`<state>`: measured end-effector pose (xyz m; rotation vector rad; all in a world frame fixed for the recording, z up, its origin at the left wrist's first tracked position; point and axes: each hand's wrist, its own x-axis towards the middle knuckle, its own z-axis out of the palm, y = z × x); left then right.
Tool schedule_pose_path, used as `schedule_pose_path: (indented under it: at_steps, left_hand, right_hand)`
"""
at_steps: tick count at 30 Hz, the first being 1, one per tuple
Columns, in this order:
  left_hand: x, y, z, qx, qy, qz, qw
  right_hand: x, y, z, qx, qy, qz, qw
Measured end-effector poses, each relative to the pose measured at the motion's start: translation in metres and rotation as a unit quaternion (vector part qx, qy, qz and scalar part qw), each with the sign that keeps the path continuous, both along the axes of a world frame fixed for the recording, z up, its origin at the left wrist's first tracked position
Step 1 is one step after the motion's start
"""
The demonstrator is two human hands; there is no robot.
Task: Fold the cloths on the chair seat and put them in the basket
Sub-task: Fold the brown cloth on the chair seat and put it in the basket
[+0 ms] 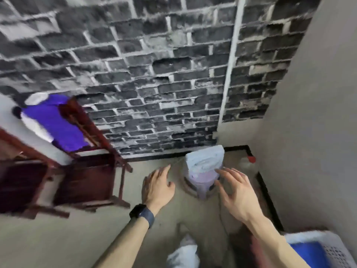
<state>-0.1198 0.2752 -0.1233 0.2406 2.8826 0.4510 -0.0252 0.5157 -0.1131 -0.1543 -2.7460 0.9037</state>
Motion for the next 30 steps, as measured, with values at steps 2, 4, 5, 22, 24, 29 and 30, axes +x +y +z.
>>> schedule_pose_path:
  at_steps: [2,4,5,22,24,29,30]
  left_hand:
    - [0.003,-0.064,0.017,0.003,0.026,0.089,0.996]
    - [0.011,-0.126,0.031,-0.003,0.066,0.169,0.983]
    - [0.016,-0.156,0.038,-0.001,0.084,0.206,0.975]
    - [0.005,-0.578,0.120,0.022,0.186,0.458,0.869]
    - [-0.007,-0.617,0.126,0.021,0.184,0.462,0.867]
    - [-0.042,-0.702,0.123,0.050,0.181,0.484,0.855]
    - [-0.050,-0.717,0.121,0.053,0.182,0.487,0.853]
  right_hand:
    - [-0.038,-0.043,0.013,0.008,0.011,0.081,0.997]
    - [-0.072,-0.095,0.025,0.013,0.011,0.168,0.986]
    - [-0.088,-0.122,0.030,0.018,0.007,0.205,0.979]
    - [-0.238,-0.609,0.105,0.025,0.074,0.504,0.860]
    - [-0.257,-0.648,0.108,0.029,0.067,0.514,0.855]
    - [-0.298,-0.729,0.101,-0.008,0.038,0.502,0.864]
    - [-0.308,-0.745,0.098,-0.015,0.033,0.500,0.865]
